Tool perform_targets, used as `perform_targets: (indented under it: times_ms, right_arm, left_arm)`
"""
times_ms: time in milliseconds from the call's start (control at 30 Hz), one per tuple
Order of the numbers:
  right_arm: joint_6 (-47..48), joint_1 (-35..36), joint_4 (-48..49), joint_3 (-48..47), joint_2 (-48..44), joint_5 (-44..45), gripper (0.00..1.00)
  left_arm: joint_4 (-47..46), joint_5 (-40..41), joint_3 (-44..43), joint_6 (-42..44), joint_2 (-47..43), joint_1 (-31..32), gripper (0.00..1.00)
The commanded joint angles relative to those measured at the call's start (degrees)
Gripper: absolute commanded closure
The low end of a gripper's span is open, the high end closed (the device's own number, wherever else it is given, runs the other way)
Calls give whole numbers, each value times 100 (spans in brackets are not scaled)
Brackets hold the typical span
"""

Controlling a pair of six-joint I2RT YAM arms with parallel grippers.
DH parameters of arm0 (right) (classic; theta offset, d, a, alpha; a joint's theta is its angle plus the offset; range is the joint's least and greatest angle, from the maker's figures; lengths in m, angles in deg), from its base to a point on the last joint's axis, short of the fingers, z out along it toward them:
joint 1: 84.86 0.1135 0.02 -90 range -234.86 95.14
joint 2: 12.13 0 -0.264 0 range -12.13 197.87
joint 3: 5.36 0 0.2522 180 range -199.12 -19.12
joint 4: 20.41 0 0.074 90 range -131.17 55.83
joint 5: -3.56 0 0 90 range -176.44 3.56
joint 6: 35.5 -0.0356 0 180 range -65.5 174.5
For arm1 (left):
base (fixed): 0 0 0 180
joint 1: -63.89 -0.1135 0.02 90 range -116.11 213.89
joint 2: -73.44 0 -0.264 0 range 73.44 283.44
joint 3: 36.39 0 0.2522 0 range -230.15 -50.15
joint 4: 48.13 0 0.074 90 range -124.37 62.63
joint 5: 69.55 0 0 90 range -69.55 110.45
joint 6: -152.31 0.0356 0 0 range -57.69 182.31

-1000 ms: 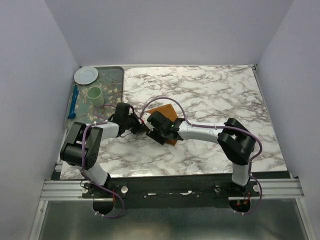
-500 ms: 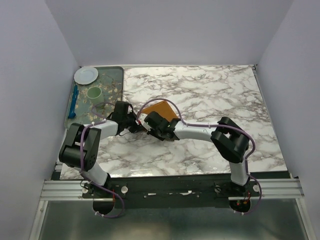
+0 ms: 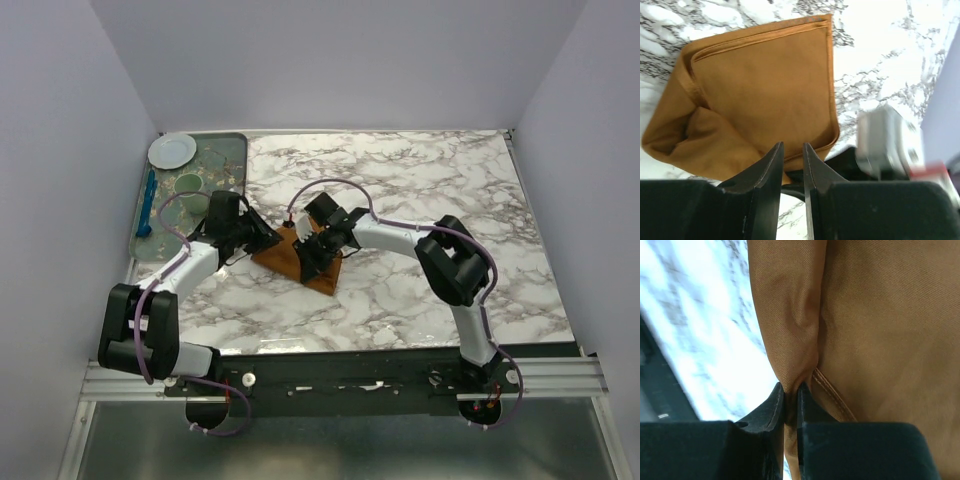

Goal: Fold the napkin, place the utensils inside, and roll it up
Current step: Roll the napkin with the utensil

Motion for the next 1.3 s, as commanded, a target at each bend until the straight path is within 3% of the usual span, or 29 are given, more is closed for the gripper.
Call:
perform_targets:
  times_ms: [0, 333, 533, 767, 967, 1100, 1200, 1267]
  right_arm:
    - [-1021, -410, -407, -166, 668, -1963, 99]
    - [-1699, -859, -205, -271, 1072, -2631, 96]
    - [-1717, -868, -179, -201, 1134, -2676, 95]
    - [-1726, -885, -170, -236, 1099, -2694, 92]
    - [-1620, -886, -170, -193, 713, -2273, 78]
    - [-1532, -859, -161, -122, 247, -1816, 60]
    - [-1340, -746, -179, -87, -130, -1289, 50]
    - [-1155, -640, -196, -17, -498, -421, 46]
  left_arm:
    - [-71, -362, 149, -35, -166, 3, 70]
    - [-546, -196, 650, -149, 149, 126, 73]
    - [-959, -152, 397, -298, 555, 152, 76]
    - [-608, 147, 211, -272, 985, 82, 76]
    - [-441, 357, 106, -211, 1355, 73, 78]
    - [-327, 428, 36, -149, 1504, 64, 79]
    - [-353, 420, 35, -140, 1566, 64, 80]
    - [-327, 420, 27, -123, 1583, 64, 80]
